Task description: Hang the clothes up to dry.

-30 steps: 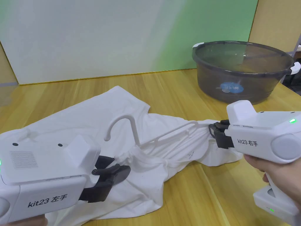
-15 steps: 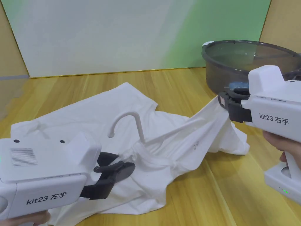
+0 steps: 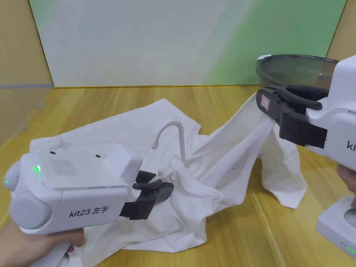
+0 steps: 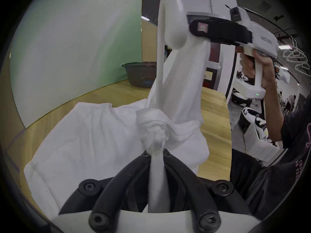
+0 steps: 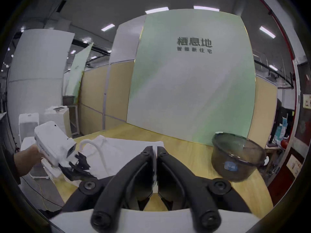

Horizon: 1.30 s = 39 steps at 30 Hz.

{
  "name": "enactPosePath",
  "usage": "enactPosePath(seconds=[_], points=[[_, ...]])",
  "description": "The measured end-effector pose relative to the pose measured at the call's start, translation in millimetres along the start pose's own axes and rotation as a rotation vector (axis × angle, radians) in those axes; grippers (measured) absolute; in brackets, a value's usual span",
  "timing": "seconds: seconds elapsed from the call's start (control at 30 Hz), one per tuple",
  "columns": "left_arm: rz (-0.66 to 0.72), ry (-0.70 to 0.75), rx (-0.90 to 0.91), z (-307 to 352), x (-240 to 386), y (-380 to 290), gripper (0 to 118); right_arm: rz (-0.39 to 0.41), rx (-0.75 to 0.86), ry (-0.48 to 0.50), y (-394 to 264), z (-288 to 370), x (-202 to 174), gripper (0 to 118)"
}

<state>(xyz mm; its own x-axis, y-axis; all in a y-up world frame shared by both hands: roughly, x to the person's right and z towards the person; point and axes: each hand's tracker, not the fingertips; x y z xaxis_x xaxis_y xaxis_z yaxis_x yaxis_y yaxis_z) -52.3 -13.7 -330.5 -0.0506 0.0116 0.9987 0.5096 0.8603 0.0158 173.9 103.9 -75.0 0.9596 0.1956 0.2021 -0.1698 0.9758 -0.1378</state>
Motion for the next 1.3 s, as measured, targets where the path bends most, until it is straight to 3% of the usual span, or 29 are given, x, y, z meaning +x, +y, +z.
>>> enactPosePath(seconds=[0.23,0.3,0.37,0.4,0.47,0.57,0.73,1.0,1.03,1.07,1.13,1.2,1.23,1.27,1.3], points=[[0.021,0.027,0.045,4.7,0.9,-3.9,2,0.015,-0.001,0.036,-2.9,-10.9,3.0,3],[0.037,0.019,0.044,4.8,-0.5,-3.6,2,-0.022,-0.048,0.12,-11.4,-16.6,1.5,3],[0.061,0.047,0.084,3.1,-2.3,-3.4,2,-0.133,-0.152,0.214,-26.4,-22.4,-5.4,3],[0.06,0.048,0.088,2.2,-3.0,-4.0,2,-0.104,-0.12,0.269,-29.8,-24.7,-12.0,3],[0.057,0.055,0.142,0.8,-2.6,-5.7,2,-0.163,-0.266,0.39,-49.5,-34.3,-29.4,3],[0.078,0.054,0.179,-0.9,-2.0,-5.4,2,-0.13,-0.352,0.586,-71.7,-47.8,-56.3,3],[0.065,0.075,0.215,-3.5,-0.7,-14.9,2,-0.086,-0.451,0.753,-98.4,-56.4,-76.8,3],[0.065,0.04,0.247,0.1,-2.8,-23.2,2,-0.026,-0.479,0.853,-106.3,-65.6,-70.5,4],[0.061,0.037,0.247,0.4,-2.6,-23.1,2,-0.02,-0.477,0.853,-104.0,-66.1,-67.2,17],[0.047,0.033,0.244,0.9,-1.9,-23.2,2,-0.008,-0.469,0.853,-99.6,-66.9,-63.6,45],[0.03,0.028,0.235,1.5,-0.1,-22.9,2,0.089,-0.407,0.84,-82.9,-65.5,-51.9,118],[0.018,0.019,0.233,2.2,-0.4,-23.3,2,0.176,-0.383,0.882,-66.2,-61.2,-34.0,117],[0.016,0.008,0.232,3.0,-1.1,-23.3,2,0.239,-0.156,0.885,-36.9,-62.0,-25.8,118],[0.012,0.005,0.229,3.0,-1.2,-23.8,2,0.2,-0.396,0.875,-39.5,-66.3,-16.9,118],[0.006,-0.004,0.221,3.5,-1.2,-23.7,2,0.242,-0.319,0.859,-21.9,-71.7,-2.2,118]])
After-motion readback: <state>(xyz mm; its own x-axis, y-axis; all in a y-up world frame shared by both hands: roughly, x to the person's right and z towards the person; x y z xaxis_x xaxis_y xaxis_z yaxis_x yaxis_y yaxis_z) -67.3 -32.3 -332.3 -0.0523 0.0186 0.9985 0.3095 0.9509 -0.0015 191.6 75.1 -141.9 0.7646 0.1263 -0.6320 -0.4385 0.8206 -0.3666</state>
